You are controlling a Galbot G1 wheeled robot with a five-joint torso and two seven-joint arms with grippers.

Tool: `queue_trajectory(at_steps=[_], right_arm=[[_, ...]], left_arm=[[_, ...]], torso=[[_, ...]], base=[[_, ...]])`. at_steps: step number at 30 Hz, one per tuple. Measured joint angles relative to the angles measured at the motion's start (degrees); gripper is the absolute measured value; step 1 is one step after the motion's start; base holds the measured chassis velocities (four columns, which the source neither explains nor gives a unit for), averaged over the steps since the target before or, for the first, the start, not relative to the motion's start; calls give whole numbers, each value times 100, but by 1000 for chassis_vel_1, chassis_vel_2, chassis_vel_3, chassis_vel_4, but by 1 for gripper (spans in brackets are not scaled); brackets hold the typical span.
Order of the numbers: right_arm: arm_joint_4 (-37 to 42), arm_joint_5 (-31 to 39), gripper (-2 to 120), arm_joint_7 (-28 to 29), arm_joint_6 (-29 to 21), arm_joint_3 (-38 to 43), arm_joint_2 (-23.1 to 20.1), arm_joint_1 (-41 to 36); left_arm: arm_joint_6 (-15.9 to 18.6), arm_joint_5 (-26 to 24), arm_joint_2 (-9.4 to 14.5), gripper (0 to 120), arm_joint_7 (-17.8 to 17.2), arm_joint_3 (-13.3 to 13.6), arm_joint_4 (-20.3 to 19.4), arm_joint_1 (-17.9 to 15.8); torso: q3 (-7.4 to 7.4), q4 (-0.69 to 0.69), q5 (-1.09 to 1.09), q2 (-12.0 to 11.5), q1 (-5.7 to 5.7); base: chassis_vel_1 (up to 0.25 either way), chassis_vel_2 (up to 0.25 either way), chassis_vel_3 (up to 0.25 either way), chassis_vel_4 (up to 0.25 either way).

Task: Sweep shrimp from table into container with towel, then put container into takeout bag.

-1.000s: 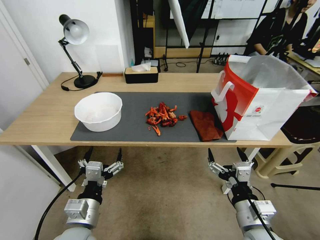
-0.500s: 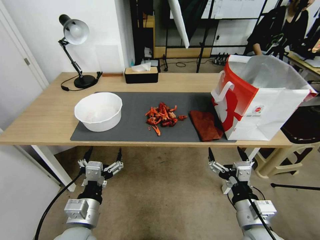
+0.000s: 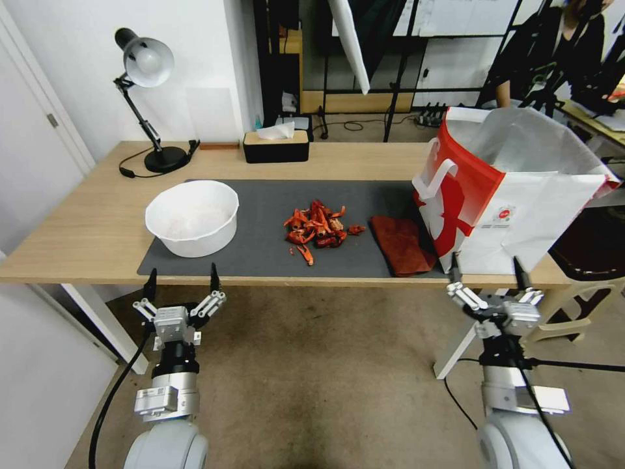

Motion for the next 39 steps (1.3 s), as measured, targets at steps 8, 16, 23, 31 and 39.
queue_trajectory(at_steps=[8, 16, 23, 31, 39], right_arm=[[65, 71, 100, -7, 28, -142, -18, -149], [80, 73, 100, 40, 40, -92, -31, -185], [132, 110, 100, 73, -25, -98, -51, -193], [136, 166, 100, 62, -21, -110, -94, -266], [172, 278, 100, 15, 2, -113, -109, -257]], left_arm=[[-1296, 147, 174, 100, -850, 151, 560, -367], [-1543, 178, 526, 100, -996, 82, 585, -256], [-1505, 127, 794, 100, -967, 78, 614, -300], [-1282, -667, 1521, 100, -840, 88, 635, -505], [-789, -1383, 2430, 100, -838, 94, 588, -665]], torso=[[0, -2, 0, 0, 1], [-1, -1, -1, 0, 0], [-1, -1, -1, 0, 0], [-1, -2, 0, 0, -2], [-1, -1, 0, 0, -2]], base=[[0, 0, 0, 0], [0, 0, 0, 0], [0, 0, 0, 0], [0, 0, 0, 0], [0, 0, 0, 0]])
